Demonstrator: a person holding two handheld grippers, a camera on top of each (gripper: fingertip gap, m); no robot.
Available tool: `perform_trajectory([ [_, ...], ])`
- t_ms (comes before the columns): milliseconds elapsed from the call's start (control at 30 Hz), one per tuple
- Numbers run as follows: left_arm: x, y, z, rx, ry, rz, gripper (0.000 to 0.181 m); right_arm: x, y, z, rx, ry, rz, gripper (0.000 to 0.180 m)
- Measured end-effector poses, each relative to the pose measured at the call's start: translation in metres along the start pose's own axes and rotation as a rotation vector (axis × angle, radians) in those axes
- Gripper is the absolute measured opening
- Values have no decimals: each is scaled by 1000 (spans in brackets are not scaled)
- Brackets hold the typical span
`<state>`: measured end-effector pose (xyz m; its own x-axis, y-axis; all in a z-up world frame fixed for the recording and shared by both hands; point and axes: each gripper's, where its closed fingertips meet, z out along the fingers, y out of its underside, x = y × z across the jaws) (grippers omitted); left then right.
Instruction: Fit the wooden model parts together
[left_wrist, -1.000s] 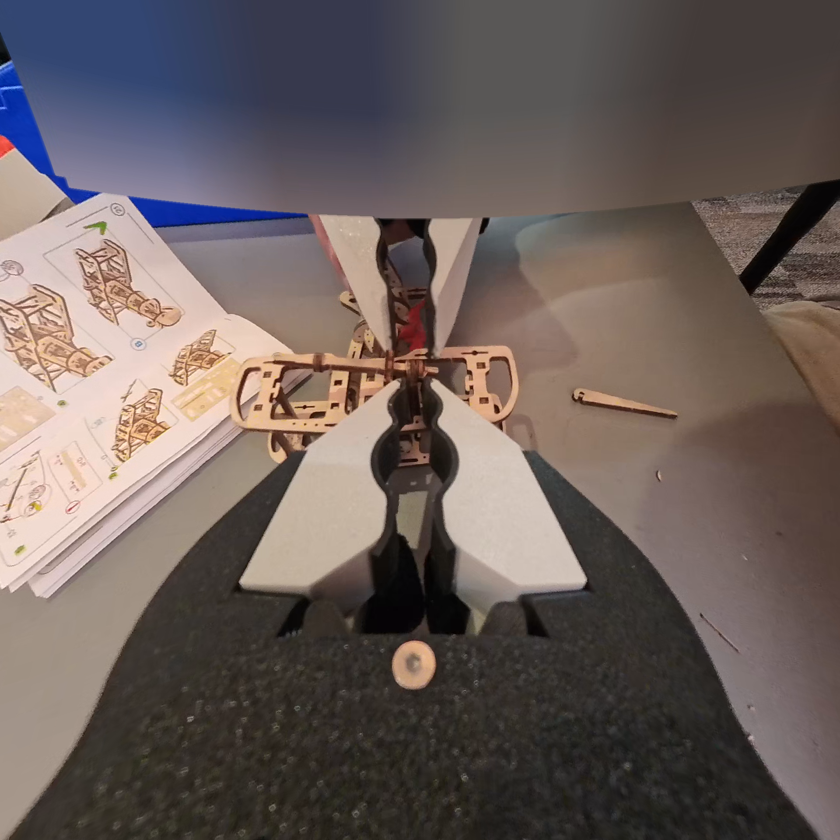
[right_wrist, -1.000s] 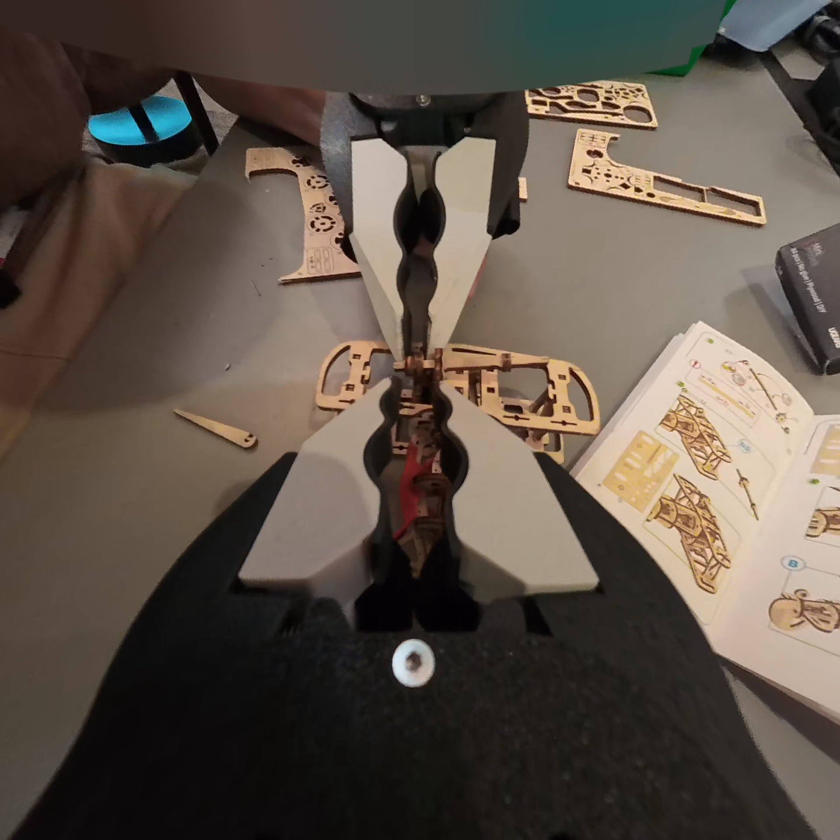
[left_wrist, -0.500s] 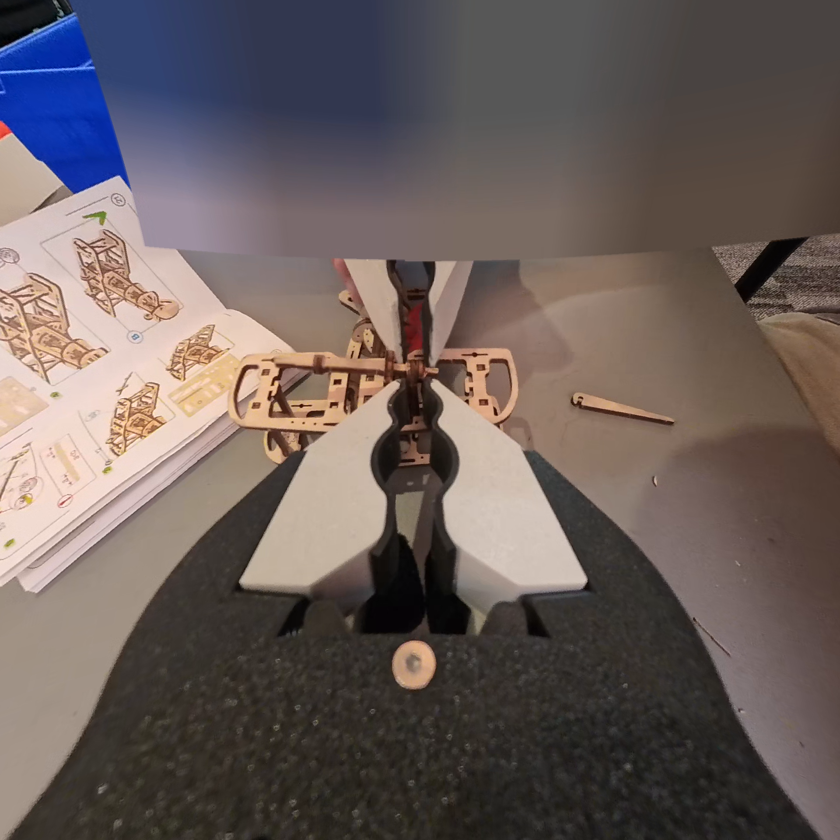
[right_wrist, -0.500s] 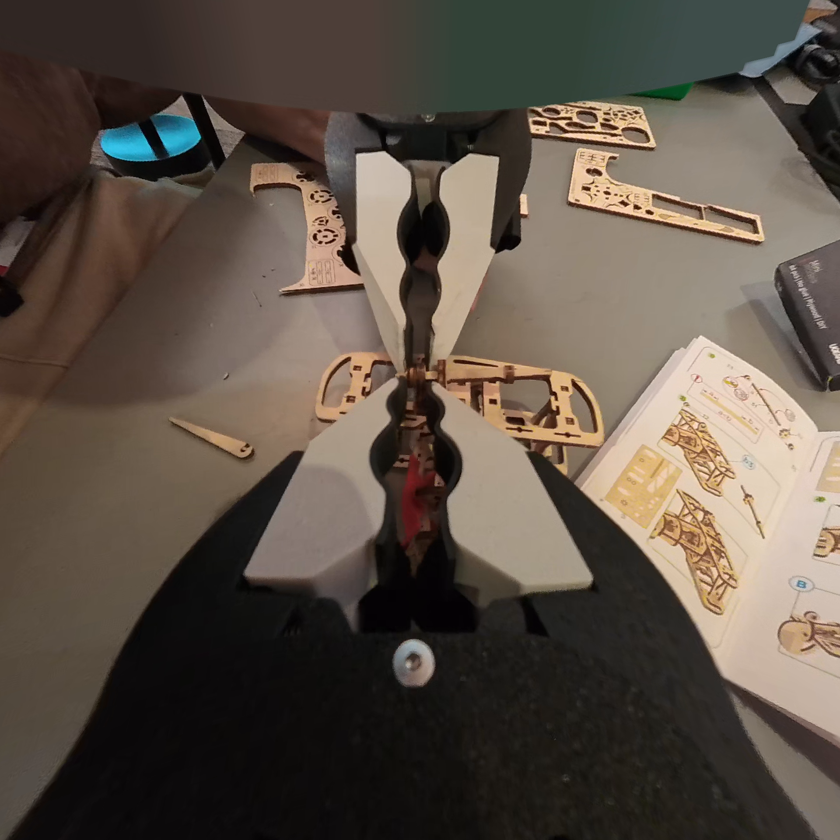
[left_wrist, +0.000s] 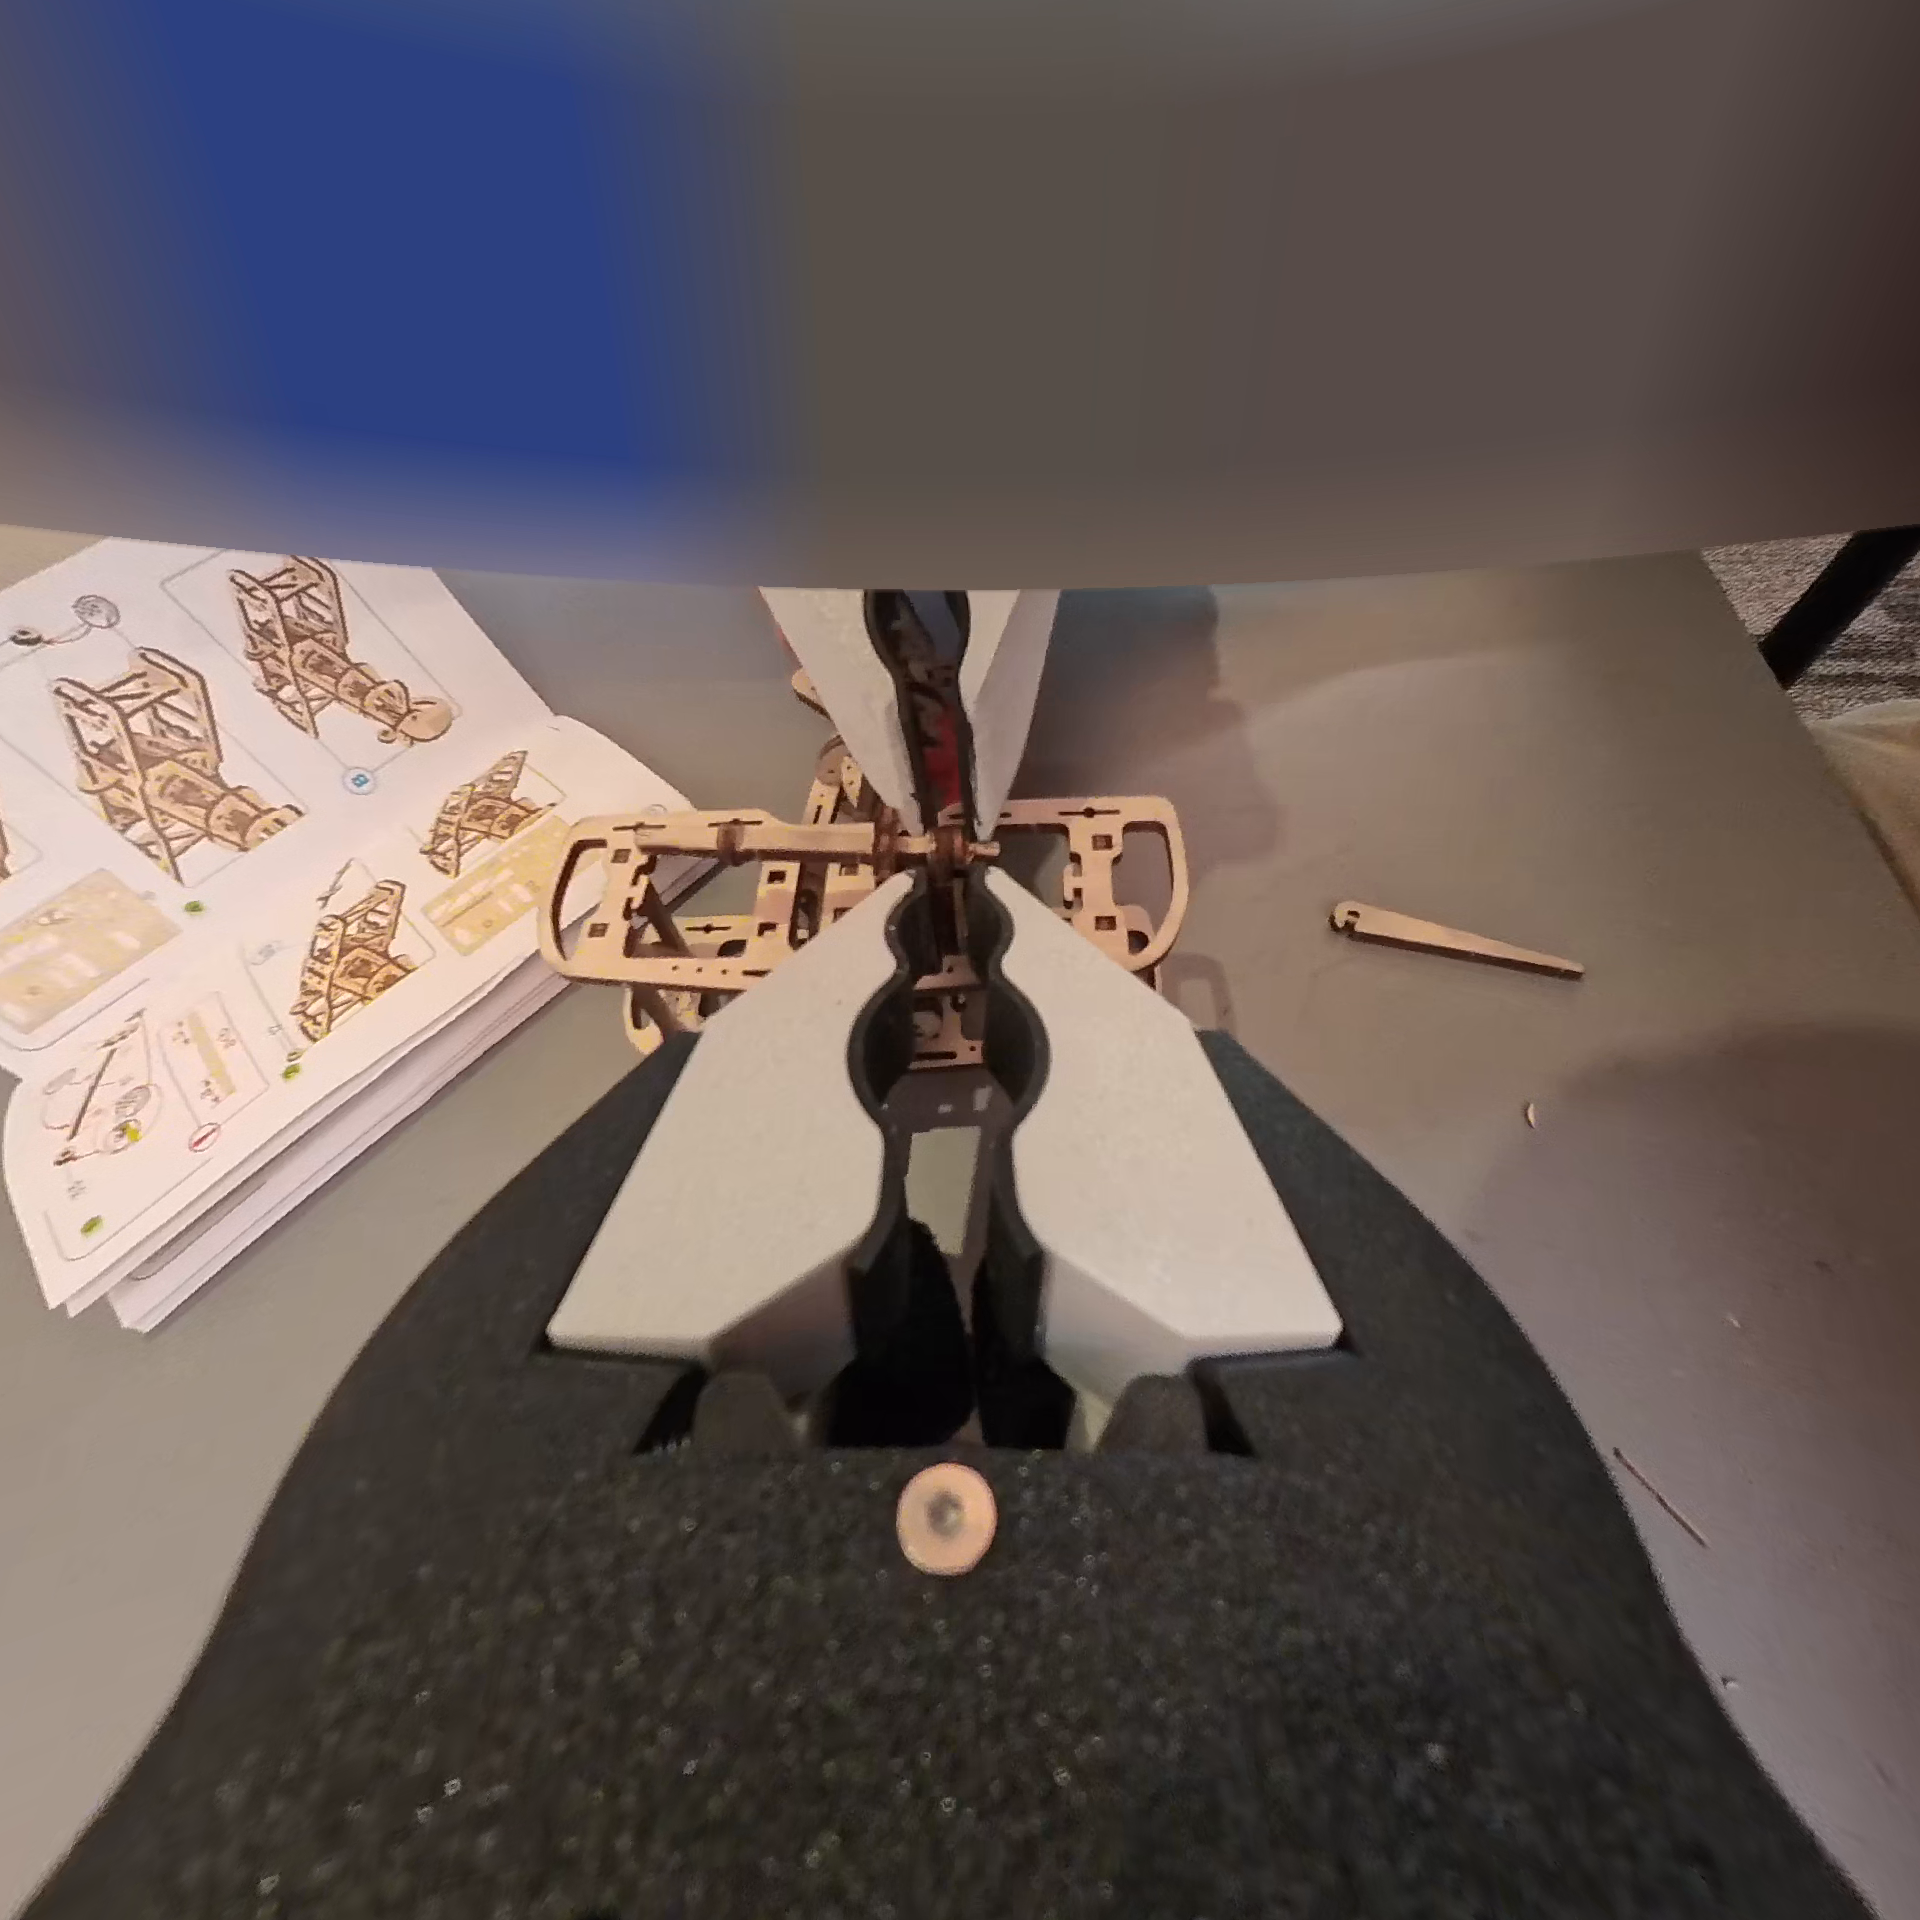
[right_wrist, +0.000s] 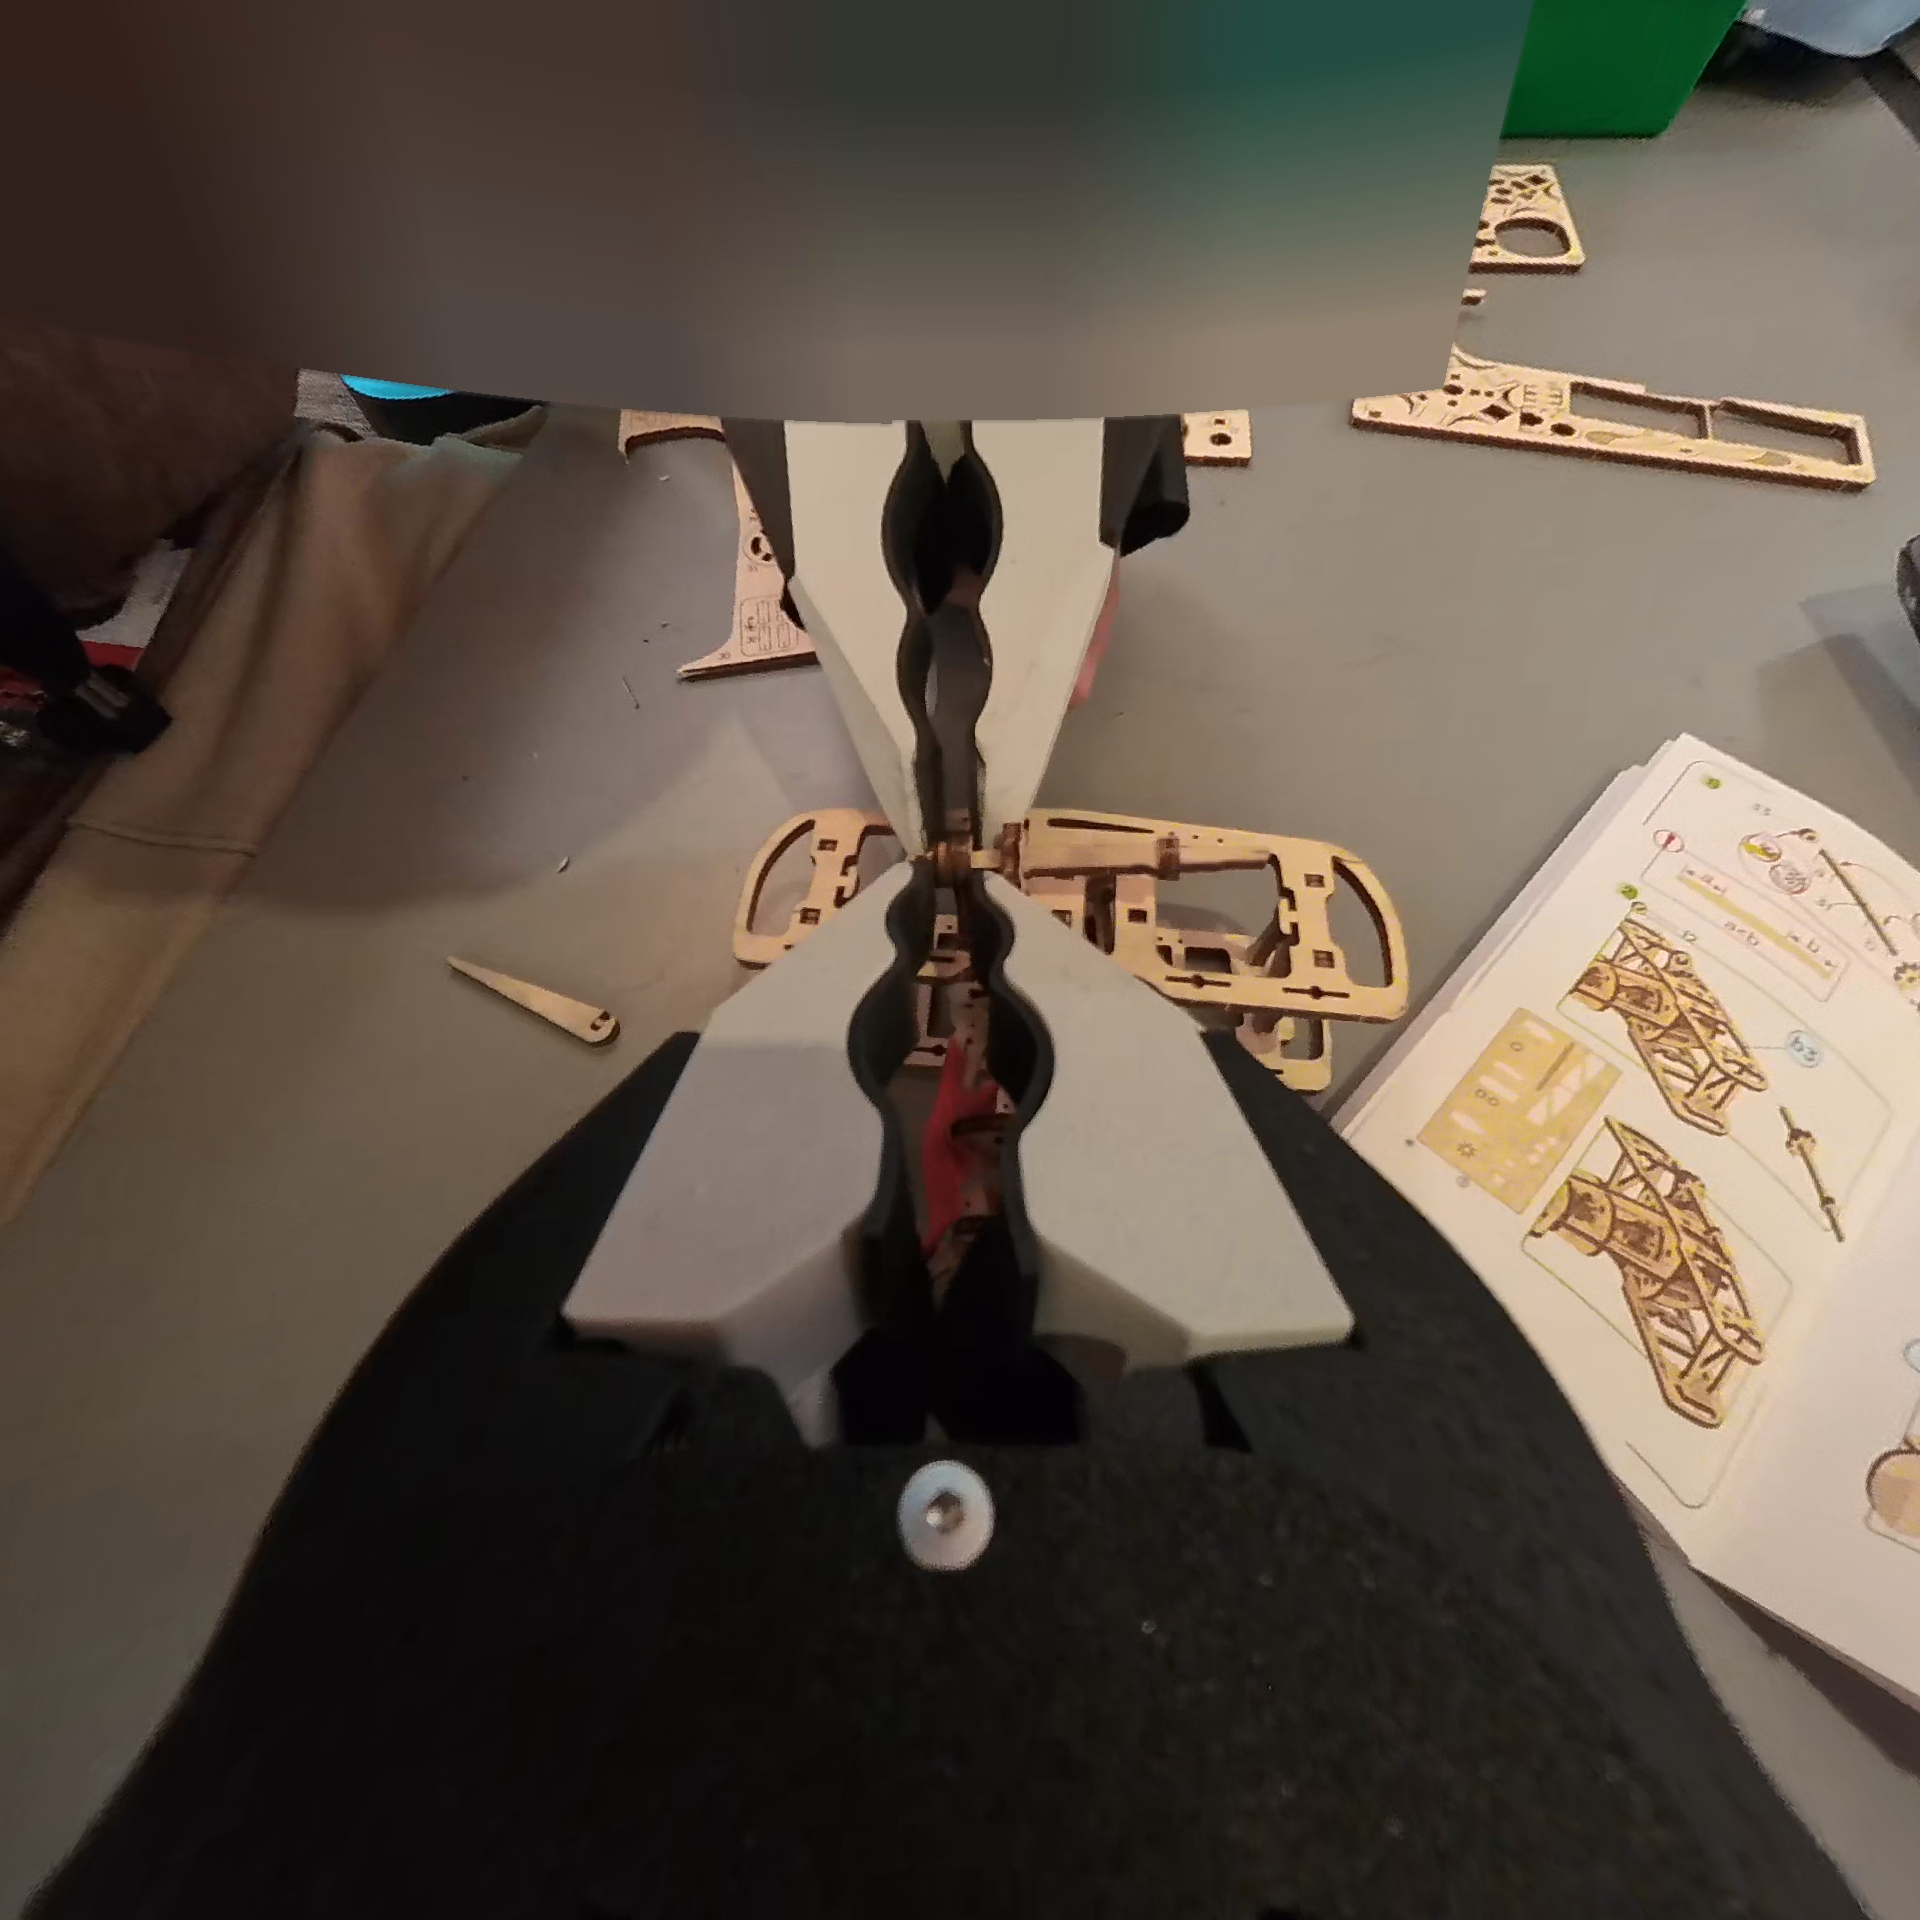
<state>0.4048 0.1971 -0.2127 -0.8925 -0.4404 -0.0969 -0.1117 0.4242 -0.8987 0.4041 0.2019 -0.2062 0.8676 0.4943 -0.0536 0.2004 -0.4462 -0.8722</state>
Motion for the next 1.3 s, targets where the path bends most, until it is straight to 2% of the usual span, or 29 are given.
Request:
perform_trajectory([
  [367,4,-1,1,-4,3,0,1,-4,2,-1,-18,-14,-16,3],
  [867,2,-1,2,1,26,-26,2,-2,1,-3,10,-18,65,5],
  [1300,2,-2,2,5,43,-41,10,2,1,-6,36,-40,140,8],
])
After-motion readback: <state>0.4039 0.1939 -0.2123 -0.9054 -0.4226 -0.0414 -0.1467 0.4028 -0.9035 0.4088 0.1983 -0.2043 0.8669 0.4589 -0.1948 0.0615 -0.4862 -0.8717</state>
